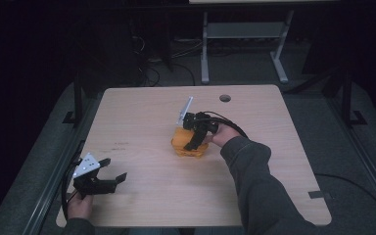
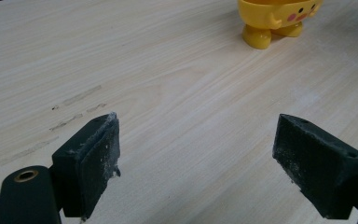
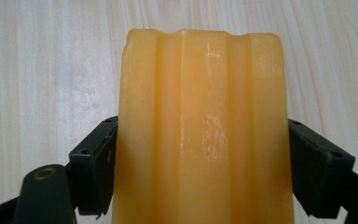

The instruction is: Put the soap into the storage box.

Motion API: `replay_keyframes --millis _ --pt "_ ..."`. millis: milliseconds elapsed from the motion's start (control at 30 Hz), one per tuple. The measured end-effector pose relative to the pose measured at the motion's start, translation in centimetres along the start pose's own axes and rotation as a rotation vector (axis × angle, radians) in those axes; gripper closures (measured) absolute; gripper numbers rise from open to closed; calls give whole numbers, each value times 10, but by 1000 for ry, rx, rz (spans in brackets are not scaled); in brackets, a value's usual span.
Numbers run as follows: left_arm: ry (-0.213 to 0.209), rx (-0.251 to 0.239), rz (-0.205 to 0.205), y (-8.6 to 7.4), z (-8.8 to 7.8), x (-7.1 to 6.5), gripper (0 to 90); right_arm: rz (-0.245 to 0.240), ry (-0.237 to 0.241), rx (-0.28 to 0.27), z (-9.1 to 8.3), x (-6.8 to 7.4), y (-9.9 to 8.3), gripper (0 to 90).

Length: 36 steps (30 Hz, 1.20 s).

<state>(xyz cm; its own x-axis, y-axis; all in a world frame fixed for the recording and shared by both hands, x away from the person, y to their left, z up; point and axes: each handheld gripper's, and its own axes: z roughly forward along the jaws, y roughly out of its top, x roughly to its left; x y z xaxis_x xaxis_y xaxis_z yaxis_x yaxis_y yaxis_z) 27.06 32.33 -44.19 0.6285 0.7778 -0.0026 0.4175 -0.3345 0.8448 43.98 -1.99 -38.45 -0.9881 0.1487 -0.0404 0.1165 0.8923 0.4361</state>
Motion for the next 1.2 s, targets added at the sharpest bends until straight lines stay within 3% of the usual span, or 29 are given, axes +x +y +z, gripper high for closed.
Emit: replay_keyframes --millis 267,567,833,1200 --pt "2 0 -2 0 0 0 143 -1 6 6 7 -1 0 204" --pt "-1 -7 -5 0 0 -1 143 24 9 -28 8 -3 -5 200" --pt "1 -2 -4 0 1 -1 143 38 0 -9 11 -2 -6 185" --pt "0 -1 -4 0 1 -1 143 54 -18 -34 3 0 -8 169"
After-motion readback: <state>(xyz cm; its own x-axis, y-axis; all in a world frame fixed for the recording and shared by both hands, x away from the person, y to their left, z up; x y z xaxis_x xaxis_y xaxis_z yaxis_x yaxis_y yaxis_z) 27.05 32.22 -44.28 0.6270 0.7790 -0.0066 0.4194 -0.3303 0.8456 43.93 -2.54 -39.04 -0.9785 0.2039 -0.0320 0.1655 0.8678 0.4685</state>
